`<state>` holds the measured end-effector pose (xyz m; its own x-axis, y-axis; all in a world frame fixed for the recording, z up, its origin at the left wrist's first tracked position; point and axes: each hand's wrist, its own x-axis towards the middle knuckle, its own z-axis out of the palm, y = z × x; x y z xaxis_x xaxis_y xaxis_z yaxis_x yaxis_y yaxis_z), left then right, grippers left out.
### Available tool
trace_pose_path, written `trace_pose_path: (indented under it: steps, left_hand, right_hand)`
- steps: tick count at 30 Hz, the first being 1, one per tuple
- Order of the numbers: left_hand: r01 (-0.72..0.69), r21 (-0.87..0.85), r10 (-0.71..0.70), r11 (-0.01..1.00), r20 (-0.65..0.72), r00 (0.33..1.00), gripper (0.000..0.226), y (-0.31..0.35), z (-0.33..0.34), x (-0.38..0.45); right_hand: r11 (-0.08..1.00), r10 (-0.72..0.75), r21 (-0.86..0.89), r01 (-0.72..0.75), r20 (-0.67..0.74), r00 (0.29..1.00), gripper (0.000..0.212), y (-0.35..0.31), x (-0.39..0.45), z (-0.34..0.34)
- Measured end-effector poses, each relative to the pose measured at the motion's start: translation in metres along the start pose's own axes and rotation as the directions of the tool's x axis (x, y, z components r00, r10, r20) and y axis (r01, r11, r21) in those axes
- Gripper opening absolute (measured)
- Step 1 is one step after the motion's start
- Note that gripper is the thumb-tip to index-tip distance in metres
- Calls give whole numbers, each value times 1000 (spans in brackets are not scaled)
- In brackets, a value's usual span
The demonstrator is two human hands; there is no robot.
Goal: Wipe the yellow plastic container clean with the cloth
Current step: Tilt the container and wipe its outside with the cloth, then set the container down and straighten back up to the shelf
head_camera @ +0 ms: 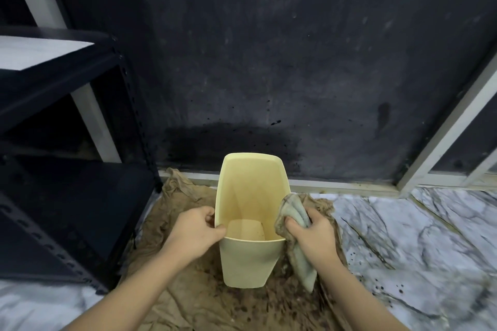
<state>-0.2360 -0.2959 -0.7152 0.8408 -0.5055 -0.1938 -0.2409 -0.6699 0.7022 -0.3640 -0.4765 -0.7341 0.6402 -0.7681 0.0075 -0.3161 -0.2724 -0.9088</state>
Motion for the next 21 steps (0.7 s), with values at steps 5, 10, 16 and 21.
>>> trace_pose_path:
  steps: [5,10,16,21]
  left_hand:
    - [25,192,-37,981,58,998,38,10,-14,-6]
    - [-2,351,-22,936,64,998,51,24,-50,-31]
    - [-75,481,-12,874,176,984,57,37,-86,-75]
    - [-114,538,-10,835,222,975,63,38,-96,-108]
  right_hand:
    - [982,-29,-185,48,105,994,11,-12,-1,-11]
    - [927,-82,-347,146,192,978,10,-42,-13,-27]
    - [797,4,-564,216,362,932,16,-80,-44,-43]
    - [764,21,-593,254,416,909,22,-89,-74,-51]
